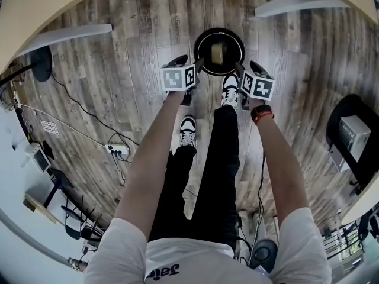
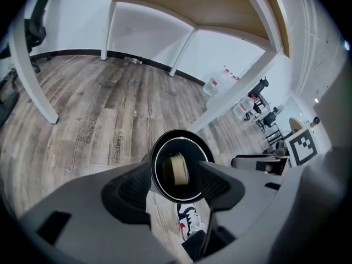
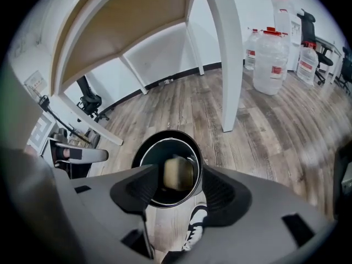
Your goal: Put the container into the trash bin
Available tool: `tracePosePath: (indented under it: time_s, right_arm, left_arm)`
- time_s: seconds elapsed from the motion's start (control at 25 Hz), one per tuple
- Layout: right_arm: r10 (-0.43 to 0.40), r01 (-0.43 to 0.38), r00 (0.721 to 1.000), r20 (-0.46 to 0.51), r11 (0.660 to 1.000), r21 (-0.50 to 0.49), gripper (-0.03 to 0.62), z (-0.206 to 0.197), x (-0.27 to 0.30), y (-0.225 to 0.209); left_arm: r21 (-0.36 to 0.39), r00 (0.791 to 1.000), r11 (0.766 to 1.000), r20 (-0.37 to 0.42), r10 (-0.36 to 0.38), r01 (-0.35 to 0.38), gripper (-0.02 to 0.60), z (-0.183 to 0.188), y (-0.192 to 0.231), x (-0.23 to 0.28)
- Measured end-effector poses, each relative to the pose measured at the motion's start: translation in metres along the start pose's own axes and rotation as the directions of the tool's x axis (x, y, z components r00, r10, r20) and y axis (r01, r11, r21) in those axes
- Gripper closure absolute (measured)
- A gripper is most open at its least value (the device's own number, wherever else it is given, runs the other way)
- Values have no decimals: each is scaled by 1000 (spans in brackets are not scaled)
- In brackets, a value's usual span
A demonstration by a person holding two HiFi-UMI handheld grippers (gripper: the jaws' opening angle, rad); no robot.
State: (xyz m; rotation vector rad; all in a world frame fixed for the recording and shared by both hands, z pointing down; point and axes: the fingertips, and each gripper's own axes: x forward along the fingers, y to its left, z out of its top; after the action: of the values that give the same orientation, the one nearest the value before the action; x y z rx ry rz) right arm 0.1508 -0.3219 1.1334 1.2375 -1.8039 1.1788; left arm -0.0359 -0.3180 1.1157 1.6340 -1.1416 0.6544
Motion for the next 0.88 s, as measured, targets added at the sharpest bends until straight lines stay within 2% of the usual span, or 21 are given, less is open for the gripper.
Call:
tracePosePath:
  time_s: [0.32,0.56,0.88]
  right_arm:
    - [31,-31,999,-30,999,-15,350,3,-21,18]
    - [24,-24,999,-24,999,-29,350,20,-57,36]
    - [22,-21,1000,14,999,-48,365,38,-138,64]
  left_arm:
    - [80,999,996,-25,-26,28,331,3,-26,-18]
    - [73,999,996,-5,-51,51,331,14,-50,-53]
    - [67,995,996,80,-67,62,354,40,-74,-133]
